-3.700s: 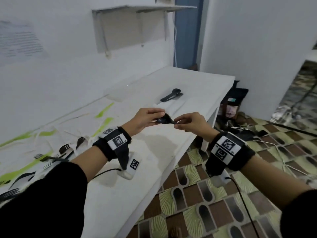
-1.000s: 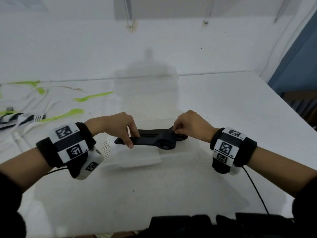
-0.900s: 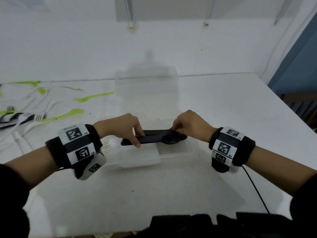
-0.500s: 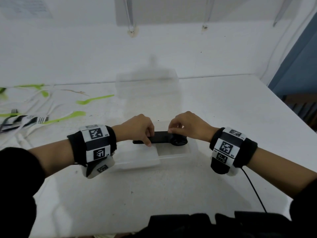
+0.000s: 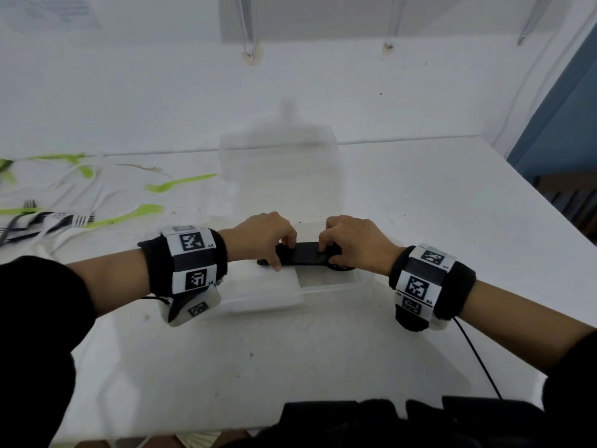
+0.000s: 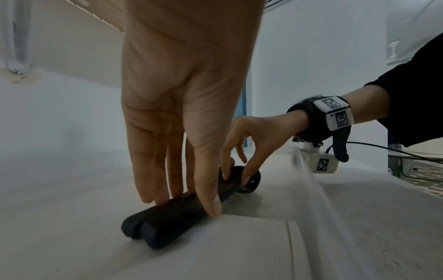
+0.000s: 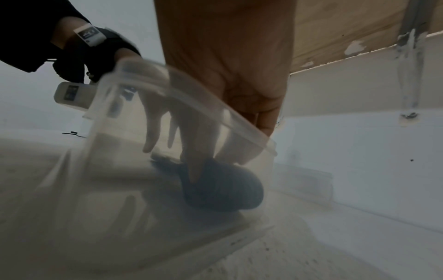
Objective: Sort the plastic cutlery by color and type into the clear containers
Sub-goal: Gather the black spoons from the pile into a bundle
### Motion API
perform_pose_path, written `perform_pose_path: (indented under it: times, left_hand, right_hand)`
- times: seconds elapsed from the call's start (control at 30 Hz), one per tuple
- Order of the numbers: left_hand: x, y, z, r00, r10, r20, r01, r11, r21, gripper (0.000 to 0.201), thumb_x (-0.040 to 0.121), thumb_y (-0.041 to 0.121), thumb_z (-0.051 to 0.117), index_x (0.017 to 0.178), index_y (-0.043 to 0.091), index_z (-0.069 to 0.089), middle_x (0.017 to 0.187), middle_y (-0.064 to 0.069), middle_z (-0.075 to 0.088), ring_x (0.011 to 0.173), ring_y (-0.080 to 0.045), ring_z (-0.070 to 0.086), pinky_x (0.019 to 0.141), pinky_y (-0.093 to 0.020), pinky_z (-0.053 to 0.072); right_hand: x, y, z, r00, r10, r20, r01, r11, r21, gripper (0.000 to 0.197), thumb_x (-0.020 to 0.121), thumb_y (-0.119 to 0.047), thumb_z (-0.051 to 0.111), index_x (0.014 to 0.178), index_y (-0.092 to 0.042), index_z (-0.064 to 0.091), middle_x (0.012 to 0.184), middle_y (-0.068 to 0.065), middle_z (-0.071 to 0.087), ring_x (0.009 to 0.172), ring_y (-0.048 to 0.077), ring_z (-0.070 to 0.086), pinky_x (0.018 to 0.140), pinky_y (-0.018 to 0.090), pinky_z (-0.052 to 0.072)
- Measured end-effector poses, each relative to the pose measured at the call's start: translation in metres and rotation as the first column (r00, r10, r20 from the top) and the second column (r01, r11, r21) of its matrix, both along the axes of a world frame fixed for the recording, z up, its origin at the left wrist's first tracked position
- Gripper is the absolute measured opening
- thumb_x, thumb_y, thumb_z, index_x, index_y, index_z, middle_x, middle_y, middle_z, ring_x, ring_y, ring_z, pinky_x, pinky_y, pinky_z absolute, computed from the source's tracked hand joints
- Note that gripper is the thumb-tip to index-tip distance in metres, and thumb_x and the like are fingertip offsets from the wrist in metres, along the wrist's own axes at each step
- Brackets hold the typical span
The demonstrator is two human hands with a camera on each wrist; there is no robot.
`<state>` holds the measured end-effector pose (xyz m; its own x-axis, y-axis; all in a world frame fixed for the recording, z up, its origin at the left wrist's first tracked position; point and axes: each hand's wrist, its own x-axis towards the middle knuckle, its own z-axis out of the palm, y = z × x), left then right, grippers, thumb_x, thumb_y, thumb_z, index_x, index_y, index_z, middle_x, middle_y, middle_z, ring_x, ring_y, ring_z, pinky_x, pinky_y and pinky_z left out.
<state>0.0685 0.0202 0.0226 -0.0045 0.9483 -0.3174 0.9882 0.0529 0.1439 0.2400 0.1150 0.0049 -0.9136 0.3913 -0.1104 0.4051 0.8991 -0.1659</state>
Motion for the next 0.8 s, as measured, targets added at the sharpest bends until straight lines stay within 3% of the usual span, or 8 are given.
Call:
perform_pose_path:
  times: [0.2,0.43,0.6,0.67,0.8]
  left_hand:
    - [0.005,0.004,0.001,0.995,-0.070,-0.078,0.070,0.998,-0.001,0.044,0.076,0.023,0.074,0.116,0.011,0.061,0.112,-0.006,0.061,0.101,-0.022,0.055,0.076,-0.028,0.041]
    - [0.004,0.004,-0.002,0.990,-0.103,-0.097,0.101,0.995,-0.019,0.043,0.079,0.022,0.072,0.118,0.010,0.058,0.115,-0.007,0.059,0.102,-0.021,0.053,0.076,-0.027,0.038]
    - [-0.012,-0.003,0.007,0.997,-0.038,0.062,0.041,0.998,-0.045,0.033,0.079,0.015,0.072,0.110,0.010,0.063,0.108,-0.005,0.064,0.068,0.001,0.047,0.070,-0.019,0.042]
    - [-0.017,-0.008,0.010,0.996,-0.046,0.074,0.051,0.996,-0.078,0.031,0.080,0.012,0.071,0.110,0.010,0.064,0.107,-0.006,0.065,0.070,-0.001,0.048,0.075,-0.022,0.044]
    - [-0.022,-0.012,0.016,0.977,-0.208,-0.049,0.198,0.967,-0.160,0.031,0.087,0.014,0.063,0.118,0.015,0.060,0.113,-0.002,0.059,0.096,-0.014,0.057,0.060,-0.009,0.032]
  right_hand:
    - [-0.007,-0.007,0.001,1.000,0.017,0.004,-0.016,0.999,-0.028,0.032,0.079,-0.037,0.069,0.107,-0.024,0.063,0.105,-0.003,0.051,0.099,0.012,0.042,0.069,0.026,0.036]
    - [-0.004,-0.005,-0.002,0.999,-0.027,-0.031,0.026,0.998,-0.049,0.025,0.081,-0.025,0.069,0.105,-0.025,0.066,0.109,-0.002,0.055,0.105,0.015,0.045,0.070,0.025,0.036]
    - [-0.001,-0.002,-0.004,0.998,-0.030,-0.051,0.025,0.996,-0.091,0.024,0.079,-0.018,0.069,0.102,-0.025,0.068,0.109,-0.005,0.057,0.105,0.012,0.045,0.071,0.022,0.032]
    - [-0.002,0.000,-0.003,0.998,-0.027,-0.051,0.022,0.995,-0.101,0.024,0.078,-0.019,0.070,0.101,-0.025,0.069,0.108,-0.005,0.058,0.103,0.011,0.047,0.069,0.021,0.031]
    - [-0.005,0.006,0.004,0.999,-0.034,-0.025,0.030,0.987,-0.160,0.021,0.075,-0.016,0.073,0.095,-0.023,0.072,0.095,-0.007,0.059,0.091,0.010,0.053,0.056,0.014,0.030]
